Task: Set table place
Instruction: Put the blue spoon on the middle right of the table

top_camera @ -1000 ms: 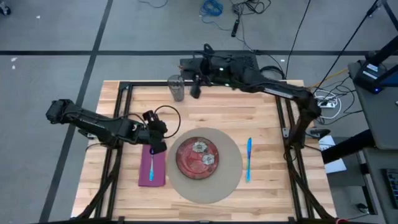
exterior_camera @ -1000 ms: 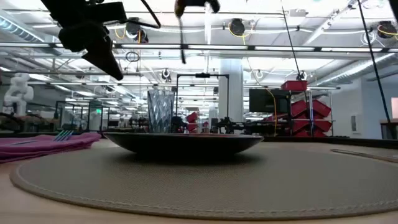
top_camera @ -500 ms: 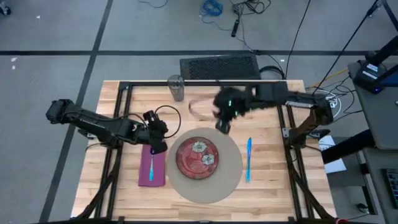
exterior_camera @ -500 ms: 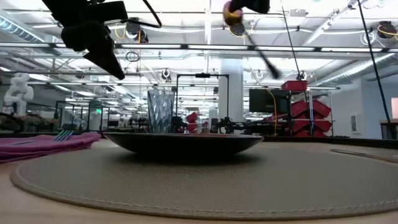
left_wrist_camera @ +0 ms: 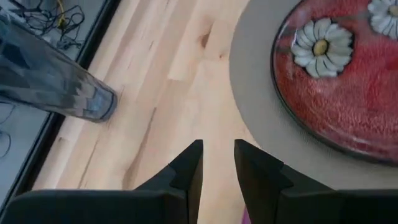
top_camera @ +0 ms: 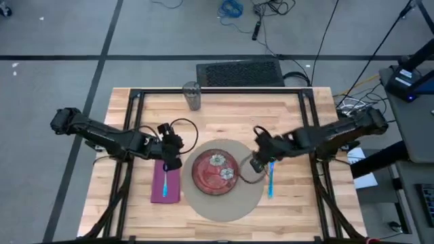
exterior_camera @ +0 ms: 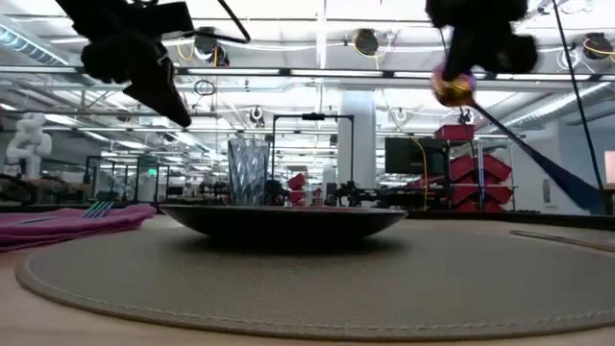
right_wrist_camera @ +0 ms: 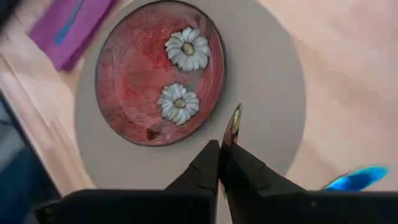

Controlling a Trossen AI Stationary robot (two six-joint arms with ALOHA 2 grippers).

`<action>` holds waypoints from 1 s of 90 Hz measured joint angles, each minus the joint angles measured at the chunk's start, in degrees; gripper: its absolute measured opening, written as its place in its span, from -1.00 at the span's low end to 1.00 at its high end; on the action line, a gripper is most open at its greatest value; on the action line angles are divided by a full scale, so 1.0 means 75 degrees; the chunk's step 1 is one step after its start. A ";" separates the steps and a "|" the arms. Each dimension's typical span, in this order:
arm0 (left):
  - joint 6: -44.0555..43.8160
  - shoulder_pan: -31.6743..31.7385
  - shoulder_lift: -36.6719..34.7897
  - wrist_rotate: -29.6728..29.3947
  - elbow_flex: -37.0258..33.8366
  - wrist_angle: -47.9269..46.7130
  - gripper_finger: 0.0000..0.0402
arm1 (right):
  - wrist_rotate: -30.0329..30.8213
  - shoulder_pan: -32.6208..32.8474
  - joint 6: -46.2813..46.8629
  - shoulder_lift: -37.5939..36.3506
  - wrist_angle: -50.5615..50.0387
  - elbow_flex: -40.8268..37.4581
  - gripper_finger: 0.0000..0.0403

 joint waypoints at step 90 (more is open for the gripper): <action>0.0744 -0.0012 0.0000 0.0297 -0.0603 0.1394 -0.61 | 0.0563 0.2105 0.5594 -0.1583 -0.1091 -0.2912 -1.00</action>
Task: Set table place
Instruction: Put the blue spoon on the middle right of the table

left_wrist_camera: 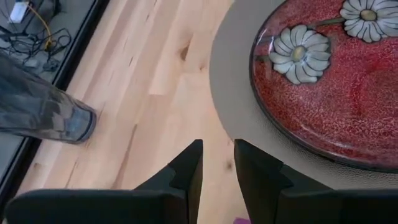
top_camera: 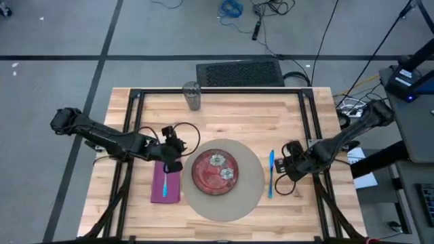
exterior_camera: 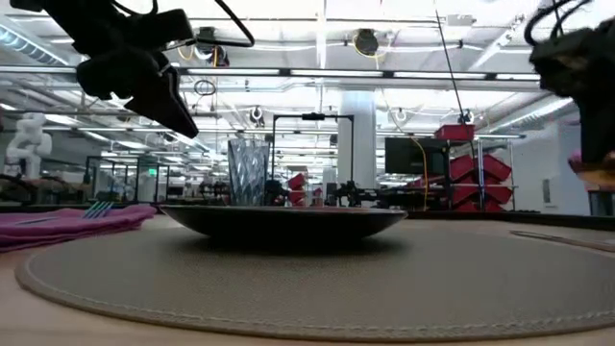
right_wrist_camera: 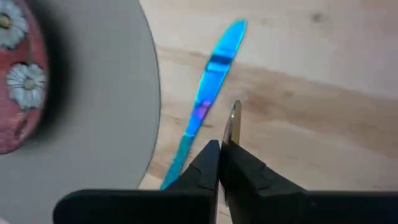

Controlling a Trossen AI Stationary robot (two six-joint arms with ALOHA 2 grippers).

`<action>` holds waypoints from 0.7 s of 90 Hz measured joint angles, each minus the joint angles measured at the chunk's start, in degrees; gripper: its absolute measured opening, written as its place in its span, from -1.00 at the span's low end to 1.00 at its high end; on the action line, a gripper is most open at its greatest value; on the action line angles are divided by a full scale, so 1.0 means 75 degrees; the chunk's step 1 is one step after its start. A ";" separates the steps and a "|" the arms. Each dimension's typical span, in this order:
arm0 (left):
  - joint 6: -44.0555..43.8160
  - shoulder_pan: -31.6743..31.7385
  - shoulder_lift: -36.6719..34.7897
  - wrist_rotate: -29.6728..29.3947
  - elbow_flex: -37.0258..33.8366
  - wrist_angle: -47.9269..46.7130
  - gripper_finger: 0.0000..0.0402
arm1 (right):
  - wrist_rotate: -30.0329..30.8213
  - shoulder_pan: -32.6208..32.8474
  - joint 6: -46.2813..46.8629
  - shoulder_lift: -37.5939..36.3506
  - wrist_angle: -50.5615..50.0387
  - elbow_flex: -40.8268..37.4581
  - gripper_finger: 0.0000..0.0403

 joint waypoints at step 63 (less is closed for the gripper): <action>0.0054 0.0000 0.0000 0.0341 0.0000 0.0162 -0.61 | 0.0066 -0.0763 -0.0101 0.0005 0.0567 -0.1027 -0.84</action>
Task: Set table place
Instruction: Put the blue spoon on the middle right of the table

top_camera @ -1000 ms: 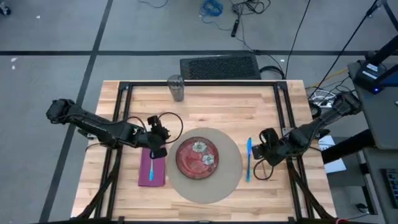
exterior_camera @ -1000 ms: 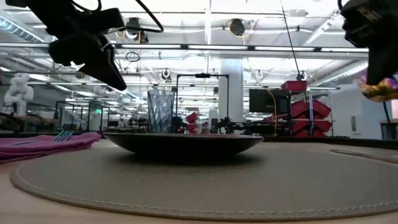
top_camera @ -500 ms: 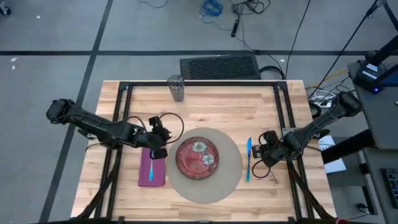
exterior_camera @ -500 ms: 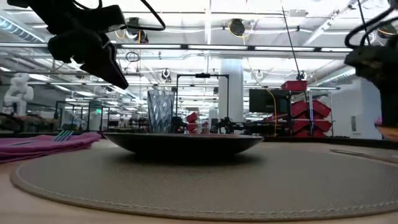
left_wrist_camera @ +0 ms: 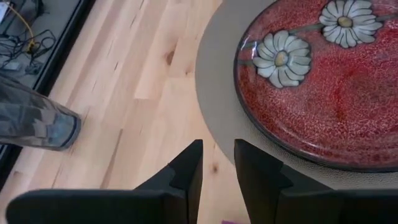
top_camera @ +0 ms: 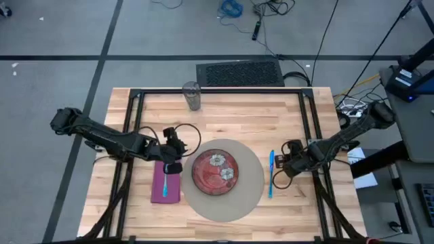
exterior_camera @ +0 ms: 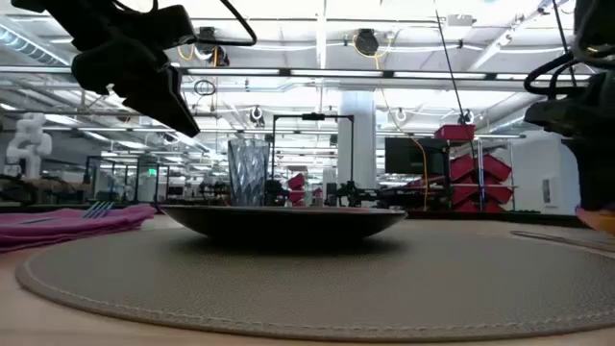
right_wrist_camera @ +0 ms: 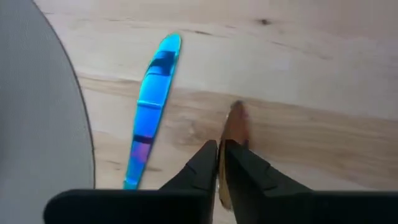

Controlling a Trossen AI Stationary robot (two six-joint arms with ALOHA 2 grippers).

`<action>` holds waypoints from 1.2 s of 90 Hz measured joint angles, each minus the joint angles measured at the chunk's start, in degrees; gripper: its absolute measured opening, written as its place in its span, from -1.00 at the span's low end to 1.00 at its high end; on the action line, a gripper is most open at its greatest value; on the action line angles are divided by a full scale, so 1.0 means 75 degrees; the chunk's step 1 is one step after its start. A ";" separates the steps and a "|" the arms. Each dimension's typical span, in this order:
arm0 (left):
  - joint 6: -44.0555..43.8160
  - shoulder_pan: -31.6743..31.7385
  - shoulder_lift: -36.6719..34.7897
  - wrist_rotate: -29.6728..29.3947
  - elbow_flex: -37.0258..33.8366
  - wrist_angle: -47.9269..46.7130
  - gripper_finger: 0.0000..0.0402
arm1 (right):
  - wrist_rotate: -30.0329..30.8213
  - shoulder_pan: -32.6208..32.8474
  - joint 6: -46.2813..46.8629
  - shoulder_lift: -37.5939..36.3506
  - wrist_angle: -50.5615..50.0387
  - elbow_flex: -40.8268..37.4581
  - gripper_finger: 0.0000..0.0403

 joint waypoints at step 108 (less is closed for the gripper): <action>0.0000 0.0001 0.0000 0.0003 0.0000 0.0024 -0.61 | -0.1083 0.2512 0.1234 0.0005 -0.0122 0.0000 -0.64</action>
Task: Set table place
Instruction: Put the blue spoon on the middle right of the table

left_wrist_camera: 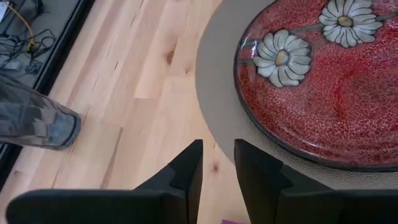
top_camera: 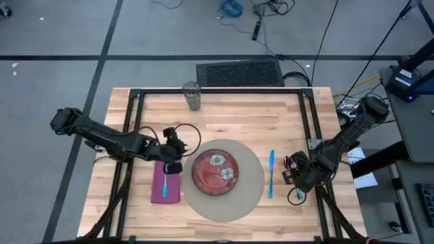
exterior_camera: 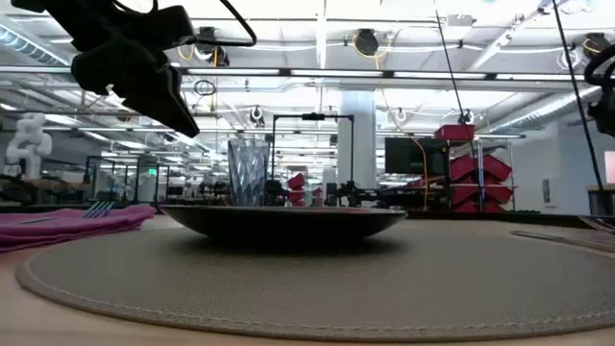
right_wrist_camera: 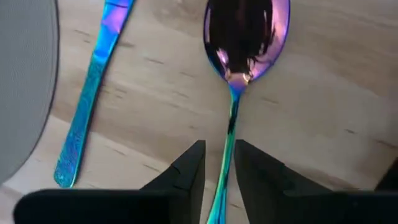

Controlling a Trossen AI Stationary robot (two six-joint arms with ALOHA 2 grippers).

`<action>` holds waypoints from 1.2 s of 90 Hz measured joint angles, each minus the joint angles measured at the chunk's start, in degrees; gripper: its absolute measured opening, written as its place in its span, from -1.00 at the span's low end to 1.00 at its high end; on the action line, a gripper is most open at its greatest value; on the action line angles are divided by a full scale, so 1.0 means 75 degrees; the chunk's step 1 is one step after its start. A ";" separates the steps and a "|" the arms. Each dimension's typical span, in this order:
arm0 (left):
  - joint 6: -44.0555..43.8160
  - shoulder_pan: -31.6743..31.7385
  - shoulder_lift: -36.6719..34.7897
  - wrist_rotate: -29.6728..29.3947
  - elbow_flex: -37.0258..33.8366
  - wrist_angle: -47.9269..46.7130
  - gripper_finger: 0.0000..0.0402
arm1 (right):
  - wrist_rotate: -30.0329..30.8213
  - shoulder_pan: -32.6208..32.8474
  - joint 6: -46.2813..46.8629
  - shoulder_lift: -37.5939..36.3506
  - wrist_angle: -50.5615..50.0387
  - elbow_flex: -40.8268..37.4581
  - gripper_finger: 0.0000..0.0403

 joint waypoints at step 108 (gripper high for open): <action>0.0129 0.0001 0.0000 0.0198 0.0003 0.0178 -0.61 | -0.0399 -0.1903 -0.2238 0.1449 0.1041 0.0012 -0.97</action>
